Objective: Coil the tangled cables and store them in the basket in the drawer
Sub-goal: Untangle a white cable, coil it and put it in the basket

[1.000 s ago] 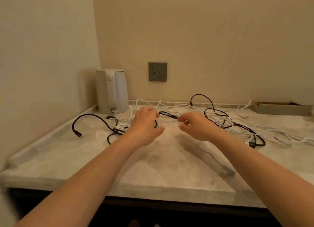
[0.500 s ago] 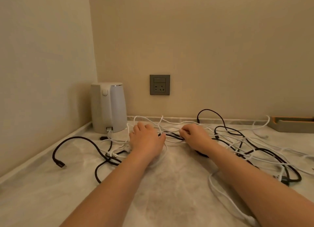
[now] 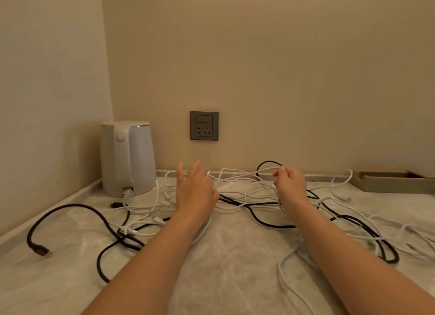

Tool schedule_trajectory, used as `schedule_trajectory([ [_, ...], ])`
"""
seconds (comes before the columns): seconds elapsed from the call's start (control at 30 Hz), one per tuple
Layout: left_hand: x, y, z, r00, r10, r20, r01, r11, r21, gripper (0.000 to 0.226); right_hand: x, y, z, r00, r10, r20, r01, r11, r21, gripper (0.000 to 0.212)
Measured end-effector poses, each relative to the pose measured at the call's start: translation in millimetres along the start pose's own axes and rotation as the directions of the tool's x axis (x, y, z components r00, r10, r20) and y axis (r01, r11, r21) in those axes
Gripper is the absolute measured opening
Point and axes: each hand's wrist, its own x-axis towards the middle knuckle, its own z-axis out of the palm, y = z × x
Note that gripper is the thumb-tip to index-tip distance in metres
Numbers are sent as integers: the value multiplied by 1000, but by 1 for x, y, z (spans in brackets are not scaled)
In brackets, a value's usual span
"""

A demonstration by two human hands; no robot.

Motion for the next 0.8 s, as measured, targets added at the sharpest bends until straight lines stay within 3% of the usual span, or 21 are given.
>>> schedule_trajectory([
  [0.07, -1, 9, -1, 995, 73, -74, -76, 997, -29, 24, 0, 1, -6, 999, -36, -16, 34, 995, -99, 35],
  [0.1, -2, 10, -1, 993, 84, -84, -89, 994, -62, 25, -2, 1, -11, 995, -94, 14, 95, 966, -240, 33],
  [0.13, -3, 10, -1, 993, 85, -78, -93, 989, -112, 26, -4, 1, -16, 983, -164, 77, 181, 883, -432, 32],
  [0.2, -5, 5, -2, 996, 83, -30, -88, 970, -227, 25, -13, -2, -21, 930, -247, 273, 367, 559, -743, 37],
  [0.27, -7, 2, -4, 998, 69, 4, -64, 947, -315, 25, -20, -6, -20, 853, -266, 449, 513, 268, -816, 44],
  [0.37, -7, -1, -7, 997, 73, 27, -56, 916, -396, 28, -28, -13, -15, 714, -319, 624, 678, 92, -729, 49],
  [0.5, -10, -4, -9, 970, 234, 60, -166, 827, -537, 24, -52, -27, -1, 615, -334, 714, 775, 92, -625, 37],
  [0.57, -11, -3, -10, 967, 256, 14, -195, 769, -609, 26, -60, -34, 2, 601, -394, 696, 798, 244, -551, 30],
  [0.63, -9, -2, -12, 976, 217, -9, -166, 719, -675, 28, -62, -40, -1, 628, -444, 639, 776, 416, -474, 28],
  [0.67, -9, -1, -13, 983, 182, -12, -140, 712, -688, 28, -62, -43, -3, 647, -446, 619, 760, 442, -476, 29],
  [0.8, -8, 5, -17, 999, -37, -28, 9, 739, -674, 28, -61, -43, -3, 722, -398, 566, 692, 415, -591, 28],
])
